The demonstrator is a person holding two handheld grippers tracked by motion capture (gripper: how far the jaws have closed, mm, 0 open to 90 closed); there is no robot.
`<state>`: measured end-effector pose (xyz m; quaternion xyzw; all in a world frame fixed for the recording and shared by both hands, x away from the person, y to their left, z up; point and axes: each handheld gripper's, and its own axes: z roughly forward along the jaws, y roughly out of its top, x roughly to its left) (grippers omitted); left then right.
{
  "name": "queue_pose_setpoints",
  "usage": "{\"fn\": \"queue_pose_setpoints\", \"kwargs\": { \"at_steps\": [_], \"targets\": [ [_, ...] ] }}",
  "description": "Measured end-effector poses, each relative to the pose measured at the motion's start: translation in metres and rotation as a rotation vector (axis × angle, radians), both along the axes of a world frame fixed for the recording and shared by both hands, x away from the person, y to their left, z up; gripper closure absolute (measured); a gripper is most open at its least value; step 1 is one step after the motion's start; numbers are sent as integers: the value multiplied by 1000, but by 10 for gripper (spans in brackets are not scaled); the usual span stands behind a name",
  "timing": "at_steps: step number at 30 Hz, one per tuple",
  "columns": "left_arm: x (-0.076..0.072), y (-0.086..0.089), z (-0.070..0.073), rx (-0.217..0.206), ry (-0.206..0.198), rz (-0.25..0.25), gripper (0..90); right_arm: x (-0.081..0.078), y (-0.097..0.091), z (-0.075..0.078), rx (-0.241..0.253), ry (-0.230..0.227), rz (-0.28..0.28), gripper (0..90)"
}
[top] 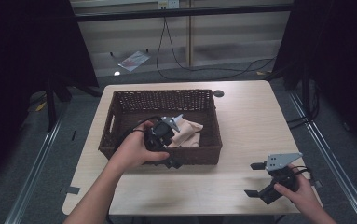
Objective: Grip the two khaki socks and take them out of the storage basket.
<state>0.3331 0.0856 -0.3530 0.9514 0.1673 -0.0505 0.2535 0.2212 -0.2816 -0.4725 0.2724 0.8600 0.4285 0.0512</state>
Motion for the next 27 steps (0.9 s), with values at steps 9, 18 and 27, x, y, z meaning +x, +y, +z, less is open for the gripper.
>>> {"fn": "queue_pose_setpoints", "kwargs": {
  "at_steps": [9,18,27],
  "targets": [
    [22,-1,2,6,7,58,80,1,1,-1,-2,4,3,22],
    [38,-1,2,19,5,96,87,1,2,-1,-4,3,5,22],
    [56,-9,-2,35,6,126,88,1,2,-1,-4,1,11,22]
  ]
}}
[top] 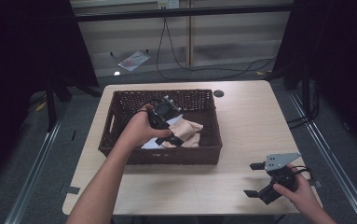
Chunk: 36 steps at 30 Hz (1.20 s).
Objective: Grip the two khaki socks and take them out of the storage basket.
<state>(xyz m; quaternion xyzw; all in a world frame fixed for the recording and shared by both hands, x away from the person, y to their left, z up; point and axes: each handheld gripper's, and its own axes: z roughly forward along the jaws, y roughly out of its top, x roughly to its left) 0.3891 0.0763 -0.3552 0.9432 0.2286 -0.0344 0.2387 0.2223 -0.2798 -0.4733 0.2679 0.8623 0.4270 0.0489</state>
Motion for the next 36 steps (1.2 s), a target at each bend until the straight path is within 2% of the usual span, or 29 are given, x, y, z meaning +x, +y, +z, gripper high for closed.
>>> {"fn": "queue_pose_setpoints", "kwargs": {
  "at_steps": [7,13,21,22,30,33,36],
  "targets": [
    [8,-7,-3,20,10,1,94,0,0,0,-3,-2,0,22],
    [15,-13,-7,14,10,24,102,-1,-1,1,-4,-2,2,22],
    [27,-14,-17,50,6,54,115,-1,0,1,-5,-3,4,22],
    [28,-14,-19,48,-7,58,124,-1,0,1,-5,-3,4,22],
    [38,-17,-30,78,-19,77,173,-2,0,1,-6,-4,5,22],
    [41,-18,-35,73,-35,85,188,-2,0,2,-2,-5,7,22],
    [44,-18,-40,67,-34,93,211,-2,0,2,-3,-4,7,22]
  ]
}}
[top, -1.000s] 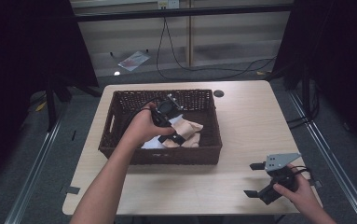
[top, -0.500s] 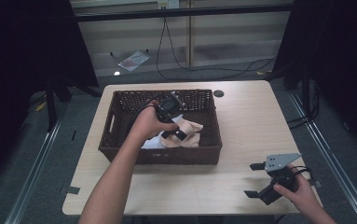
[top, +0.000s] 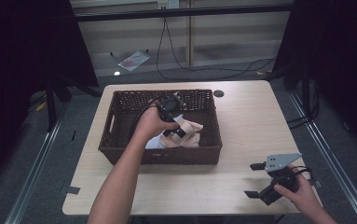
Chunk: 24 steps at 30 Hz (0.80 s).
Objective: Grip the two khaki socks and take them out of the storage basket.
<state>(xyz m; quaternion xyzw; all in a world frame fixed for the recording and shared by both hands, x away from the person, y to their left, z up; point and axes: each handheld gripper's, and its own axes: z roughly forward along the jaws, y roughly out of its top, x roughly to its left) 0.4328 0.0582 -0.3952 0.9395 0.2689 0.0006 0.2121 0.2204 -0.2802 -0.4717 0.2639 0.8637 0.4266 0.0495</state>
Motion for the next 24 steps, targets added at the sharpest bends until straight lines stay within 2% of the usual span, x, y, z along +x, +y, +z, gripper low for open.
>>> {"fn": "queue_pose_setpoints", "kwargs": {
  "at_steps": [3,9,13,18,20,23,24],
  "targets": [
    [2,1,-6,0,-12,3,234,0,0,0,-1,-1,1,22],
    [7,1,-17,14,-11,10,264,0,0,0,-4,1,-1,22],
    [7,0,-21,2,-26,13,297,0,0,0,2,2,0,22],
    [10,0,-28,27,-38,22,344,0,0,0,3,1,0,22],
    [11,-1,-30,13,-48,34,348,0,-1,1,2,-3,1,22],
    [11,-1,-33,24,-33,35,455,0,-1,0,1,0,1,22],
    [11,-1,-34,20,-27,29,455,0,-1,0,2,0,1,22]
  ]
}}
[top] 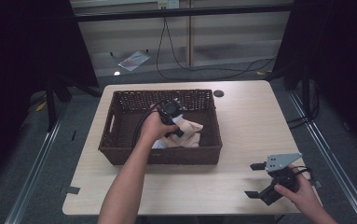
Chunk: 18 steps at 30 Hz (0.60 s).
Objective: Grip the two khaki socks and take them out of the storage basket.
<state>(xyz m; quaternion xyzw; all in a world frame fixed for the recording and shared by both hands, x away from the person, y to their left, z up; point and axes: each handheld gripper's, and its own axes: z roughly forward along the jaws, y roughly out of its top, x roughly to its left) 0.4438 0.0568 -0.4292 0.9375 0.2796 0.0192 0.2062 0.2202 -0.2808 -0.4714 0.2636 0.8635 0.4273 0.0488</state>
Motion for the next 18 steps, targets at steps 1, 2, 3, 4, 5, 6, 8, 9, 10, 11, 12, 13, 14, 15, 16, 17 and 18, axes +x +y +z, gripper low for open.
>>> {"fn": "queue_pose_setpoints", "kwargs": {
  "at_steps": [1,2,3,4,5,6,8,9,10,11,12,13,14,15,16,17,18],
  "targets": [
    [0,0,-1,1,4,-4,523,0,0,0,-1,-3,3,22],
    [-1,0,-1,1,8,-7,563,0,0,0,0,-3,1,22],
    [-1,0,-1,4,18,-8,725,0,-1,0,0,-4,0,22],
    [-1,1,0,9,30,1,725,0,-1,0,0,-4,0,22],
    [-1,1,1,6,42,2,785,0,-1,1,-2,-5,0,22],
    [-2,1,2,3,57,6,797,0,-1,1,-2,-4,0,22],
    [-3,2,6,5,69,17,805,0,-1,1,-2,-5,0,22],
    [-3,3,9,8,79,16,809,0,-1,1,-2,-4,-1,22],
    [-4,4,12,-4,79,24,810,0,-1,1,-2,-4,-2,22],
    [-4,7,16,-10,88,28,809,0,-1,1,2,-2,0,22],
    [-4,9,19,-13,102,26,810,0,-1,1,1,-3,0,22],
    [-4,10,23,-11,110,30,810,0,-1,1,1,-3,-1,22],
    [-5,12,27,-14,109,29,809,0,-1,1,2,-4,0,22],
    [-5,13,32,-10,112,22,809,0,-1,1,4,-5,-1,22],
    [-6,14,36,-18,104,24,808,0,-1,1,4,-6,-2,22],
    [-7,15,40,-25,101,20,809,0,-1,1,4,-6,-2,22],
    [-7,16,43,-30,113,29,808,0,-1,1,6,-5,1,22]
  ]
}}
